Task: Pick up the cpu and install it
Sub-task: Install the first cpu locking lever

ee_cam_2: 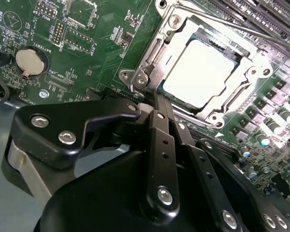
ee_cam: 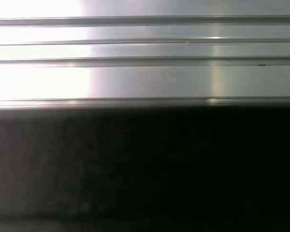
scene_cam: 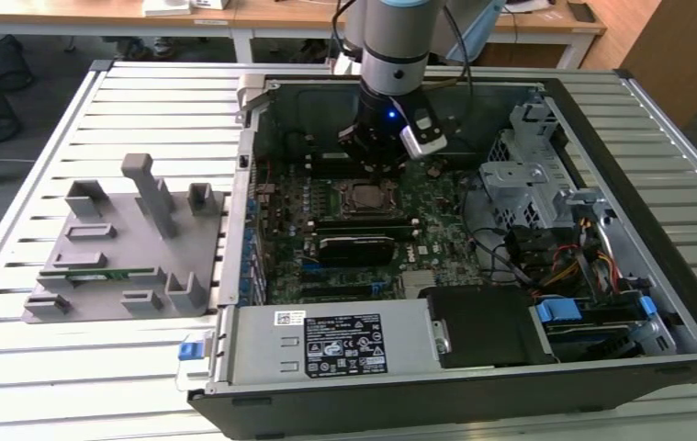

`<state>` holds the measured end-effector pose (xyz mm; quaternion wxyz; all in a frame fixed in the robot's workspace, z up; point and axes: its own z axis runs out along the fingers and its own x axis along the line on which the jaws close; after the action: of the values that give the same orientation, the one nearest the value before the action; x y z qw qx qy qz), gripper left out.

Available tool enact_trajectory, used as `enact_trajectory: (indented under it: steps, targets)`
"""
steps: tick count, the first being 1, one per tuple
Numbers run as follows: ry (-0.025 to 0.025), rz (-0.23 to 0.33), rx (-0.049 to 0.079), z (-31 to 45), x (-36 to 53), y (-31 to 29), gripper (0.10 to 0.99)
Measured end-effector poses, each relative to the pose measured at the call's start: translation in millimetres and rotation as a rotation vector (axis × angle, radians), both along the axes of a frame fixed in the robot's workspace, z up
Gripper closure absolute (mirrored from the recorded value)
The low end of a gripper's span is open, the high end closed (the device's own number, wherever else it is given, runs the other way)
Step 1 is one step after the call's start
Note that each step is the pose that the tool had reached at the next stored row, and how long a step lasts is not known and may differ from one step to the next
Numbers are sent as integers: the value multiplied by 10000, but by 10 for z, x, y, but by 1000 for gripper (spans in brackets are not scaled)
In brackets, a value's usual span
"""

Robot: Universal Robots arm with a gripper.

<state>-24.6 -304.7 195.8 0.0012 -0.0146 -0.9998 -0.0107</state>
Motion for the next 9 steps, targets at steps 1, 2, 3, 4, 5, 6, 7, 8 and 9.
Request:
enact_trajectory:
  steps: [1,2,3,4,5,6,7,8,9]
  targets:
    - [0,0,-2,-2,0,2,980]
    - [-1,-1,-2,-4,0,5,980]
    - [-1,0,2,-5,0,9,980]
    - [-1,1,22,-6,1,12,980]
    - [-2,1,65,-7,1,16,980]
    - [-4,3,128,-8,1,19,980]
    - [-4,2,192,-8,1,21,980]
    - [-3,3,264,-8,1,23,980]
    - [-5,2,331,-9,1,26,980]
